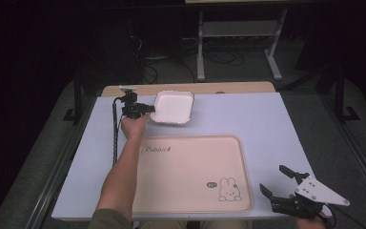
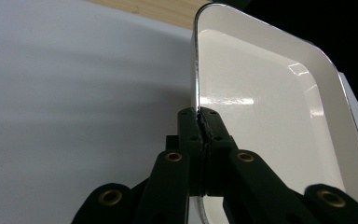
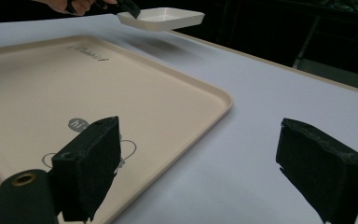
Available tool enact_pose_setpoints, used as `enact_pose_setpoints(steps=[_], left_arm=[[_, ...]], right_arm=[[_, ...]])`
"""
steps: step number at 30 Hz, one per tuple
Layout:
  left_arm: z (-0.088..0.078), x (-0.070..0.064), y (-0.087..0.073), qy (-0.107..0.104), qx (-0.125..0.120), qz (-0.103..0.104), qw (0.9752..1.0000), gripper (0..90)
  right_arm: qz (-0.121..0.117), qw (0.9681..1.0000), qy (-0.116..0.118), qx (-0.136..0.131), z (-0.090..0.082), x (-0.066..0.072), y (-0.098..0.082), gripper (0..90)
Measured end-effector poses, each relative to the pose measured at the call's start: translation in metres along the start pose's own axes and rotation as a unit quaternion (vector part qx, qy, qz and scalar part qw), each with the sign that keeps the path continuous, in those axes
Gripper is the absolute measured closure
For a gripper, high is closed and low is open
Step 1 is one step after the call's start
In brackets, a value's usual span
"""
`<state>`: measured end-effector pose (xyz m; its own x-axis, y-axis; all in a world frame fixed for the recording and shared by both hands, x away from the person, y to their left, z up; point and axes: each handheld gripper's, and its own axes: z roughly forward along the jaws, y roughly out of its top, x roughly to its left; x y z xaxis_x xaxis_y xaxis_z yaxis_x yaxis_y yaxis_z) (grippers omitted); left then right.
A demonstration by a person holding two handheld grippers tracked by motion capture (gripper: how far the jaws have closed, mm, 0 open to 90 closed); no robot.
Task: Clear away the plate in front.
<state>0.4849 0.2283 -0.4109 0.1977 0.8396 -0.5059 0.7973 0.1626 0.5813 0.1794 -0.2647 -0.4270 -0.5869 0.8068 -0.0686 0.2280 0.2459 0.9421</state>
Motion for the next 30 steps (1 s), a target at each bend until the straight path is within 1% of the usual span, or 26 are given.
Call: enact_pose_setpoints(steps=[3,5,8,12,14,16,22,30], left_arm=[[-0.006,-0.002,-0.002,-0.002,-0.005,-0.004,1.0000,88.9],[-0.009,-0.003,-0.003,-0.007,-0.008,-0.007,0.9999,88.9],[-0.014,-0.007,-0.003,-0.009,-0.011,-0.001,0.9999,88.9],[-0.021,-0.010,-0.003,-0.018,-0.018,0.001,0.9997,88.8],[-0.024,-0.011,-0.003,-0.021,-0.019,0.004,0.9996,88.9],[-0.027,-0.012,-0.003,-0.024,-0.020,0.006,0.9995,88.9],[-0.038,-0.014,-0.006,-0.031,-0.027,0.006,0.9991,88.9],[-0.051,-0.020,-0.012,-0.040,-0.033,0.018,0.9985,88.8]], right_arm=[[0.003,1.0000,-0.001,-0.001,-0.001,-0.001,0.000,12.9],[0.005,1.0000,-0.001,-0.002,-0.001,-0.001,0.000,12.9],[0.005,1.0000,-0.002,-0.002,-0.002,-0.001,0.000,13.0],[0.003,1.0000,0.000,-0.001,-0.002,0.000,0.000,12.9],[0.000,1.0000,0.000,-0.002,-0.001,0.001,0.000,13.0],[0.001,1.0000,0.000,-0.002,-0.002,0.001,0.000,13.0],[0.001,1.0000,-0.002,-0.002,-0.002,0.001,0.000,13.0],[-0.001,1.0000,-0.002,0.001,-0.001,0.002,0.001,12.9]])
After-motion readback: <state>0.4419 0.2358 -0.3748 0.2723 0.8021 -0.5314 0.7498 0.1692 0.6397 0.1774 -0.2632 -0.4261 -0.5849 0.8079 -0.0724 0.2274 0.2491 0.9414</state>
